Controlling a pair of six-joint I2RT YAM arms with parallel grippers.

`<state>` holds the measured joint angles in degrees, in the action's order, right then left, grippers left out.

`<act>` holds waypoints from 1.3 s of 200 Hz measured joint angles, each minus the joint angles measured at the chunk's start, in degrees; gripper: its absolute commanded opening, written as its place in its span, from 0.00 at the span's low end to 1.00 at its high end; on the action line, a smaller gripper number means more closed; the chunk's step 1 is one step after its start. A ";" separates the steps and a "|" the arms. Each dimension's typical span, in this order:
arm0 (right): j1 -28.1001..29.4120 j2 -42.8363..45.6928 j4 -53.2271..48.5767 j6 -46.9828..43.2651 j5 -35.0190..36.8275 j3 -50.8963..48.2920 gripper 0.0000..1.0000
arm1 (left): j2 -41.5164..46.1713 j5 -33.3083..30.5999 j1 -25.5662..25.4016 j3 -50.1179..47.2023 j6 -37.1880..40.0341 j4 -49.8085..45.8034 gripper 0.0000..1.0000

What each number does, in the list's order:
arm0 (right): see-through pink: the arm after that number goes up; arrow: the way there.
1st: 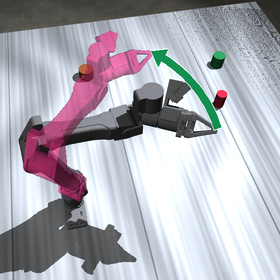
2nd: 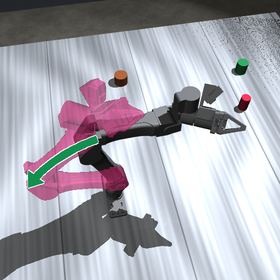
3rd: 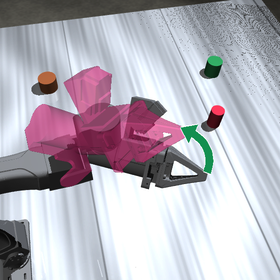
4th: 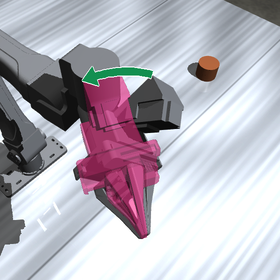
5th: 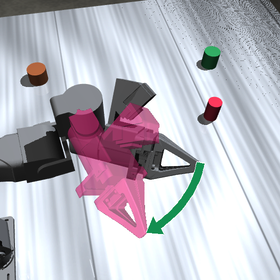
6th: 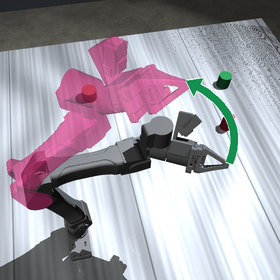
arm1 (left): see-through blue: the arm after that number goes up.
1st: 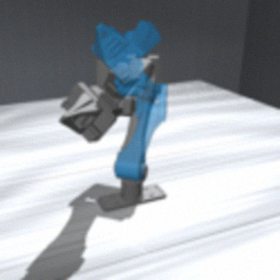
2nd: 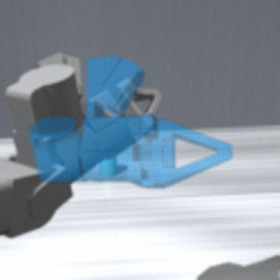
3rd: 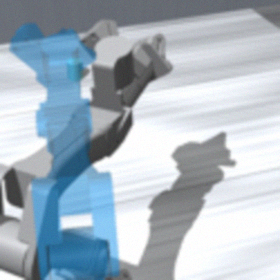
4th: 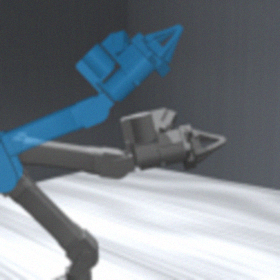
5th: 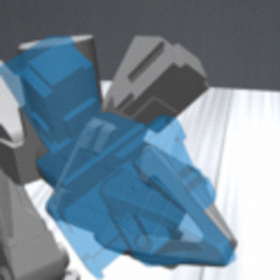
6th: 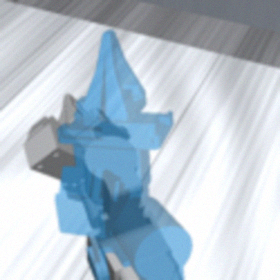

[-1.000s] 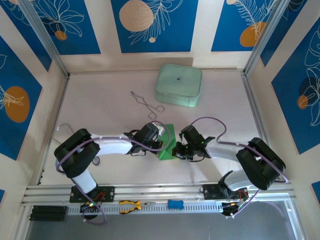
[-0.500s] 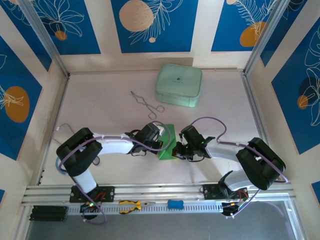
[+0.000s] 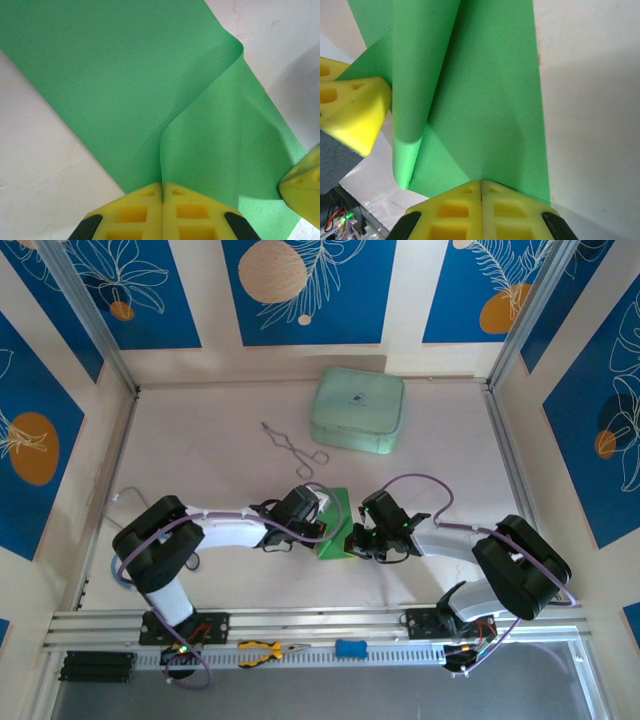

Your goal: Fold a paper plane with a square sheet of paper (pick it up from the middle)

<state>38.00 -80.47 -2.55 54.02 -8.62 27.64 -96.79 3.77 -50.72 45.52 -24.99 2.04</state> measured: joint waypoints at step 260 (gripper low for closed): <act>-2.36 3.34 -1.84 -0.61 -0.90 0.00 0.00 | -1.44 0.70 0.26 1.55 1.33 -0.83 0.01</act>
<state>35.64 -77.12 -4.38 53.41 -9.52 27.64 -98.24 4.47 -50.46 47.07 -23.66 1.21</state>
